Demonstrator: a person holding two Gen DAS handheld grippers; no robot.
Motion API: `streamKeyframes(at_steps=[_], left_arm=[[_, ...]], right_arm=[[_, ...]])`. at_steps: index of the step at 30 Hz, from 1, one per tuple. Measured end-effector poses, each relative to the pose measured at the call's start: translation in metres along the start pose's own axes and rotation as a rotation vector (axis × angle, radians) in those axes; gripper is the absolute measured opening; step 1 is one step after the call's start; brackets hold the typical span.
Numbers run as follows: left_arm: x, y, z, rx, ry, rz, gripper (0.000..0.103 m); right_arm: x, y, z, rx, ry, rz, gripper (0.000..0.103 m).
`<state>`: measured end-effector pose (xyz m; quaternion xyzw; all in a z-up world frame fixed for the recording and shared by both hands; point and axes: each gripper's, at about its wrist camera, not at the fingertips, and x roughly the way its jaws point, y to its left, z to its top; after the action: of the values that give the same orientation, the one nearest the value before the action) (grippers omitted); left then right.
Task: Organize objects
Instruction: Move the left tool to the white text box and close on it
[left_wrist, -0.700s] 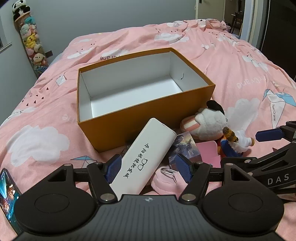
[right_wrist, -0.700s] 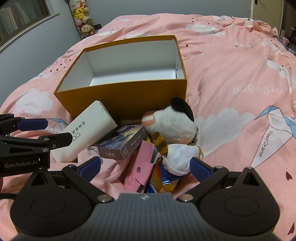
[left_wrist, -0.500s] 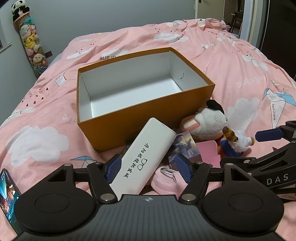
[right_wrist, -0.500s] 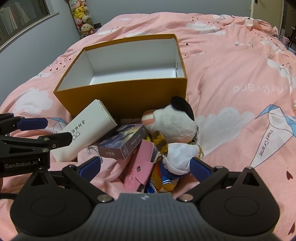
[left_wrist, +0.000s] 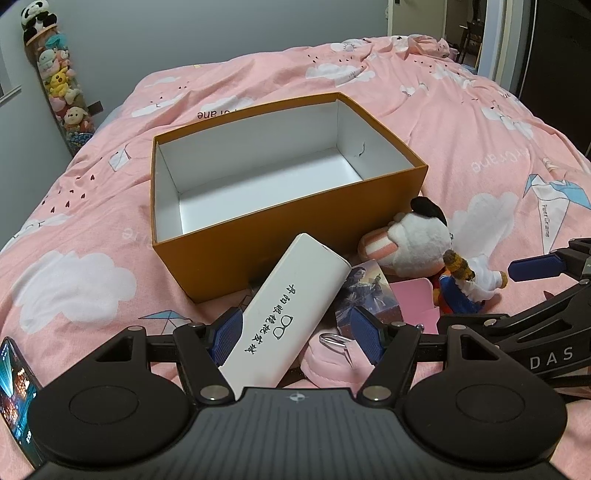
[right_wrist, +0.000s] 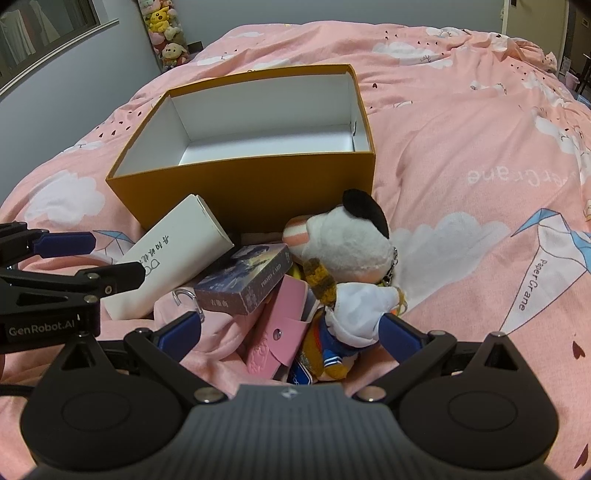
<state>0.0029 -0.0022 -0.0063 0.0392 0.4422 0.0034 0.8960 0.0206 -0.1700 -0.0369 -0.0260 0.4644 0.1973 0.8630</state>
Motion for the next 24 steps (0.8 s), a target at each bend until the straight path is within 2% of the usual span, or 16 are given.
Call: streamKeyframes(at_steps=[16,21,24], left_arm=[[0.001,-0.002,-0.001,0.011,0.001,-0.008,0.079],[-0.006,0.001,-0.002,0.036,-0.042,-0.052,0.078],[-0.01,0.009,0.0,0.015,-0.082,-0.086,0.079]], right_arm=[[0.002,0.001,-0.001,0.002,0.007,0.003,0.102],[0.002,0.001,-0.001,0.003,0.005,0.008,0.102],[0.002,0.001,0.0,0.0,0.005,0.005,0.102]])
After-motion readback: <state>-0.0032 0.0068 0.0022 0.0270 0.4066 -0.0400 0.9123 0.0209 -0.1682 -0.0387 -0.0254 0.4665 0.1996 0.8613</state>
